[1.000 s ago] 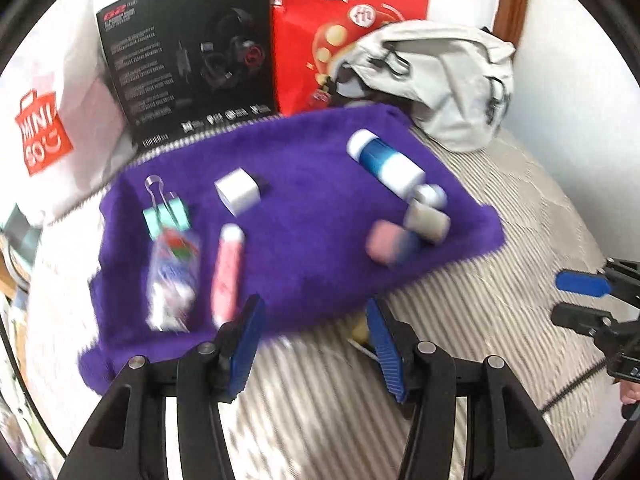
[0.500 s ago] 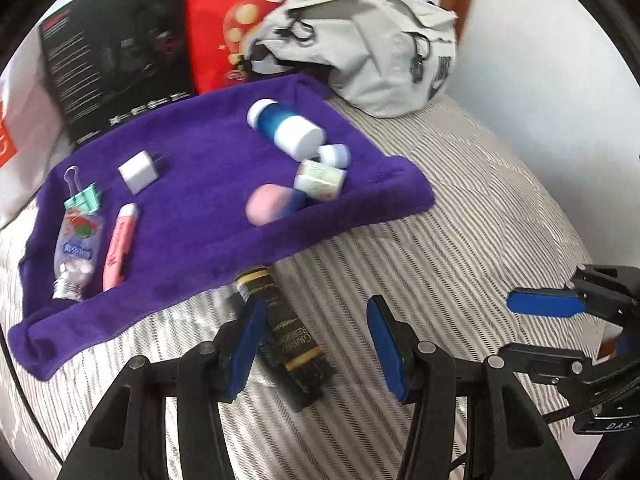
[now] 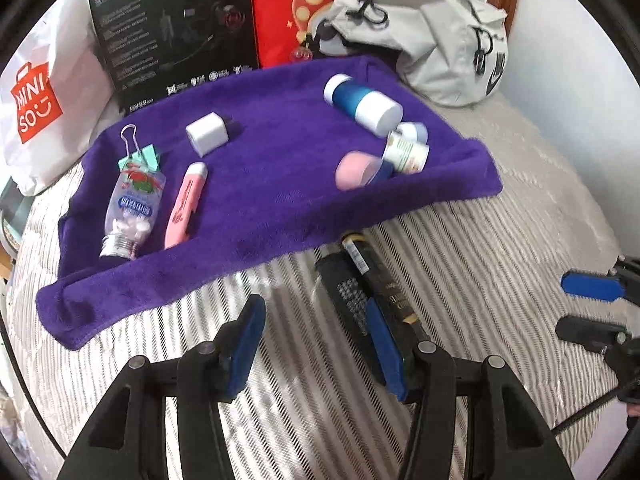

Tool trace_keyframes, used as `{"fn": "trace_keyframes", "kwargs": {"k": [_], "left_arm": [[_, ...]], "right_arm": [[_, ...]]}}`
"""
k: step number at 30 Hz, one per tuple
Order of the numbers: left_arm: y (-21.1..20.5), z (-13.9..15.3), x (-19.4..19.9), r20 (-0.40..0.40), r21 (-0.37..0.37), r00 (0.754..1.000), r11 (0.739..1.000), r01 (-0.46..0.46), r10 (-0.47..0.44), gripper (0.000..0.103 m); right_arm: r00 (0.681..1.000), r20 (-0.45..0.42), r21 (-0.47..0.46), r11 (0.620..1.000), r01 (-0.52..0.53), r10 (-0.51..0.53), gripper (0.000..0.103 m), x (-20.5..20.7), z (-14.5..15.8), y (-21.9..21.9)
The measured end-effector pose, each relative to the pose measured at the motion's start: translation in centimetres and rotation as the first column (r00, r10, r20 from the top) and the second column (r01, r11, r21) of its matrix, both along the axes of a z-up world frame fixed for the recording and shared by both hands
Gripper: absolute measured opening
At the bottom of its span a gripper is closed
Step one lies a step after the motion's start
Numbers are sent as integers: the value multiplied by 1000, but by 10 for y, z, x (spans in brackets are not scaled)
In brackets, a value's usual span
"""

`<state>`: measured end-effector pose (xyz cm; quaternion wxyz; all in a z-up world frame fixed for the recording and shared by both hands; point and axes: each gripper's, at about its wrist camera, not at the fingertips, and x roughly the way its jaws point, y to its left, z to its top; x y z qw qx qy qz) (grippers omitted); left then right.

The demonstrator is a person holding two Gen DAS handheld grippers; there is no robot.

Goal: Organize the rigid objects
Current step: 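Grasp the black cylinder with the left gripper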

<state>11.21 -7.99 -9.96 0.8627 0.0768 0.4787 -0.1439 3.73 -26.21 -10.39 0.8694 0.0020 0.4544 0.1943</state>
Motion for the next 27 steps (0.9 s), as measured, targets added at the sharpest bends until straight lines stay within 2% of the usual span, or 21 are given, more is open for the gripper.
{"fn": "trace_keyframes", "kwargs": {"k": [3, 7, 9, 12, 15, 17, 21, 23, 27], "left_arm": [[-7, -3, 4, -20, -9, 1000, 1000, 8, -8, 51], [-18, -10, 2, -15, 62, 1000, 998, 20, -19, 53], [-12, -8, 0, -15, 44, 1000, 999, 7, -6, 53], [0, -7, -2, 0, 80, 1000, 997, -23, 23, 49], [10, -6, 0, -23, 43, 999, 999, -34, 35, 47], [7, -7, 0, -17, 47, 999, 998, -34, 35, 46], [-1, -9, 2, -7, 32, 1000, 999, -5, 5, 36], [-1, -9, 2, -8, 19, 1000, 1000, 6, -6, 21], [7, -9, -3, -16, -20, 1000, 1000, 15, -15, 21]], "right_arm": [[1000, -2, 2, 1000, -4, 4, 40, -1, 0, 0], [1000, -8, 2, 1000, 0, 0, 40, 0, -2, 0], [1000, -11, 6, 1000, 1, -1, 40, 1, -2, 0], [1000, -15, 5, 1000, 1, -1, 40, 1, -4, 0], [1000, -17, 8, 1000, -3, 3, 40, 3, -4, 2], [1000, -17, 11, 1000, -2, 3, 40, 6, -5, 5], [1000, -17, 12, 1000, -5, 5, 40, 10, -5, 11], [1000, -17, 9, 1000, -5, 5, 40, 11, -4, 13], [1000, -19, 0, 1000, 1, -1, 40, 13, -3, 19]]}}
